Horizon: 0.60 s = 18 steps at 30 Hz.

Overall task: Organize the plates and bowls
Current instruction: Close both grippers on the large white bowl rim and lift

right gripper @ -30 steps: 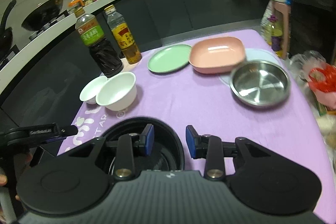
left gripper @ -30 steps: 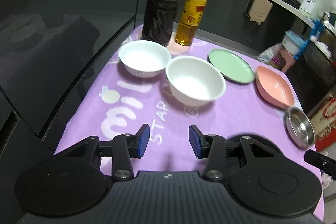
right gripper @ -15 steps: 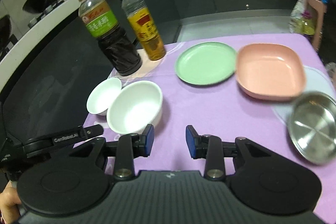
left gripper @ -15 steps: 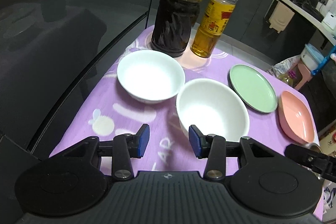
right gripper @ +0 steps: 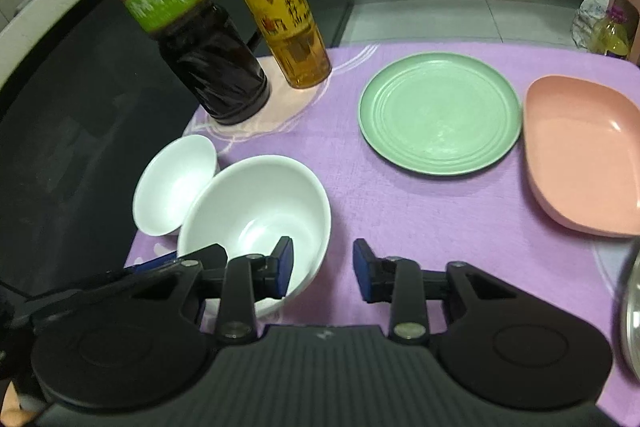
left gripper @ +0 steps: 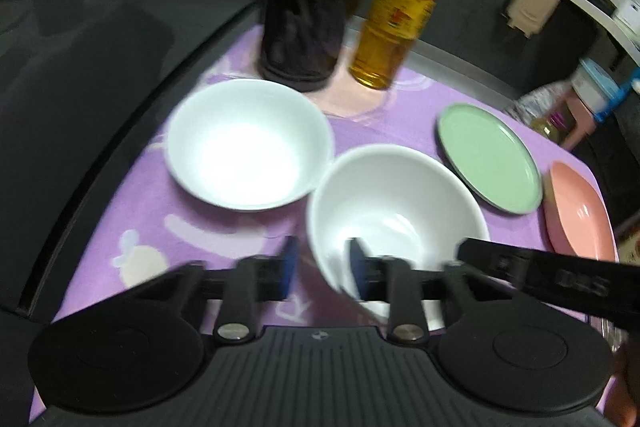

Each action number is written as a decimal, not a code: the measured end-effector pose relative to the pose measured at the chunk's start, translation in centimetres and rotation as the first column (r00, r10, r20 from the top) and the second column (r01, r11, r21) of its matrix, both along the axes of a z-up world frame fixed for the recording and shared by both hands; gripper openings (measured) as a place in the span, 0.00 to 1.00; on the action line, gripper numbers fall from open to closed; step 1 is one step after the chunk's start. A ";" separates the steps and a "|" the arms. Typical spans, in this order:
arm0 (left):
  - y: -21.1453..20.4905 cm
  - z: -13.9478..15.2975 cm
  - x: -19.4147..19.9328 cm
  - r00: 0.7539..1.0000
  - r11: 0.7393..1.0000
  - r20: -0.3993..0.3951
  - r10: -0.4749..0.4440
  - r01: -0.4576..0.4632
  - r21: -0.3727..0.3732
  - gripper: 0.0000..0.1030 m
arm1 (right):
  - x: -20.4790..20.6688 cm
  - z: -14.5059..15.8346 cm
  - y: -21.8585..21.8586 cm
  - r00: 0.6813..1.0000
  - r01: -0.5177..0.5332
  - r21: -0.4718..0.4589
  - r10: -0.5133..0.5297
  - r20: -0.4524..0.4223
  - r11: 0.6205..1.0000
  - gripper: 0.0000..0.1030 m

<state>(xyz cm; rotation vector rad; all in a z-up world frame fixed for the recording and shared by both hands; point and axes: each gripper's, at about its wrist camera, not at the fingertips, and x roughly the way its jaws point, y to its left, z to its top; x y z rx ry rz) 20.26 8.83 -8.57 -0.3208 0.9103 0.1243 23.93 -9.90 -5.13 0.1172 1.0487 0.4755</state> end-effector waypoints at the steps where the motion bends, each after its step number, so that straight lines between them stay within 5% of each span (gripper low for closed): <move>1: -0.2 0.0 -0.1 1.000 1.000 0.004 -0.004 0.004 0.009 0.12 | 0.3 -0.5 0.2 1.000 -0.010 -0.006 0.010 -0.016 1.000 0.09; 18: -4.7 6.0 -9.4 0.974 0.985 0.149 -0.170 0.169 0.018 0.13 | -9.7 4.9 -5.9 0.989 0.047 0.061 -0.055 0.137 0.997 0.09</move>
